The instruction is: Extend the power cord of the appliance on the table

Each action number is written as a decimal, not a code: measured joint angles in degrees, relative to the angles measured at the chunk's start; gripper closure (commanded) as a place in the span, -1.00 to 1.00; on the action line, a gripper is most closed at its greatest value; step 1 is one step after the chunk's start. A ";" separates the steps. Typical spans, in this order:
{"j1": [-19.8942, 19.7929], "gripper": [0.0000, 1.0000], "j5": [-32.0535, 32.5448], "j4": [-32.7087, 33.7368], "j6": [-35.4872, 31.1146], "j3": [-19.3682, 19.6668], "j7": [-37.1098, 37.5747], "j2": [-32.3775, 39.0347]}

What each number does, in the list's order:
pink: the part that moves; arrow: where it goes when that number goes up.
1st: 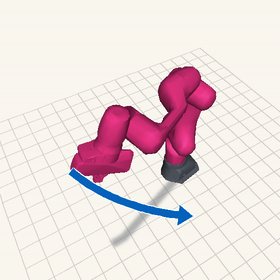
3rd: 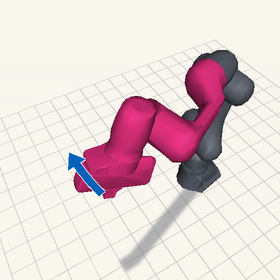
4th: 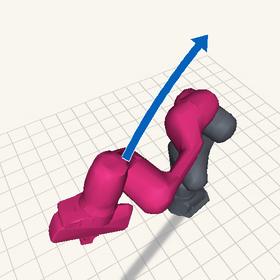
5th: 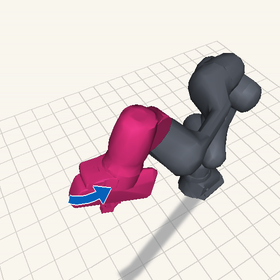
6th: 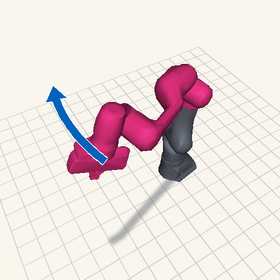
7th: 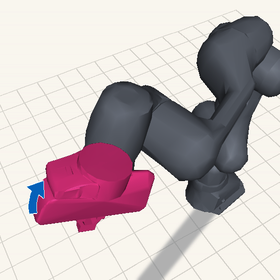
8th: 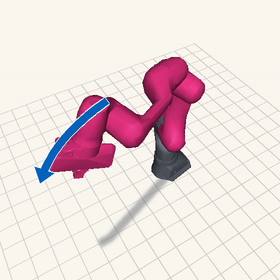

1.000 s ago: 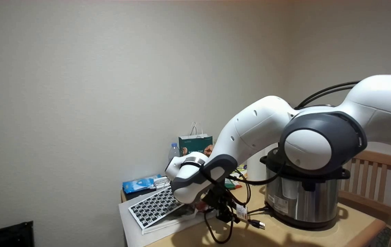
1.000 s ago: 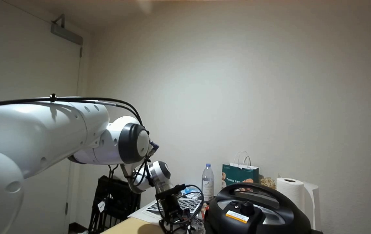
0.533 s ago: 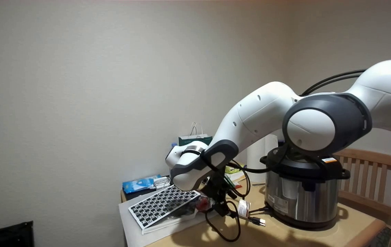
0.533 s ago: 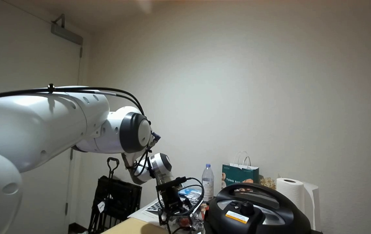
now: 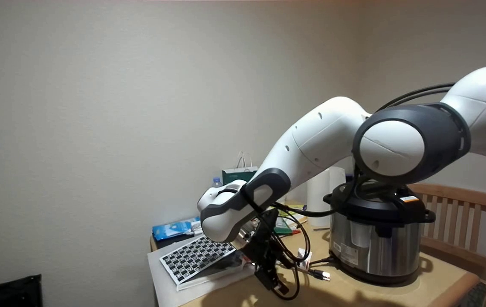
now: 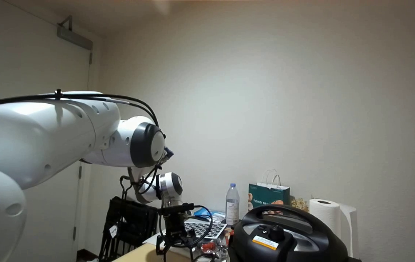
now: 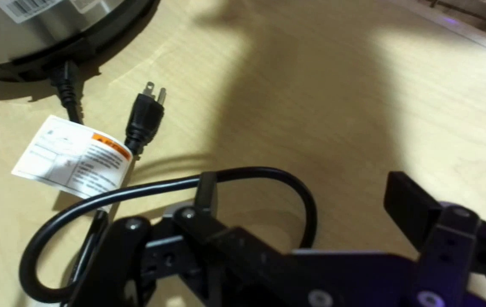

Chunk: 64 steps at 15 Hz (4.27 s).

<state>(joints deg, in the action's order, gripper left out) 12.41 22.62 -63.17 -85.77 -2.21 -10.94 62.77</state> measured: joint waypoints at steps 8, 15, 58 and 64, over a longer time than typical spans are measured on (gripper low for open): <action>0.28 -1.00 0.29 0.01 -1.40 -0.27 -2.53 0.37; 1.88 -1.00 6.16 0.12 -8.11 -0.07 -10.98 0.96; -3.39 0.48 -11.17 8.76 -18.43 1.18 13.73 6.57; -3.71 0.93 -11.29 10.67 -16.79 0.54 13.71 7.25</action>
<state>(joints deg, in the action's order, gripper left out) 8.70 11.32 -52.50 -102.56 -1.67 2.77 70.03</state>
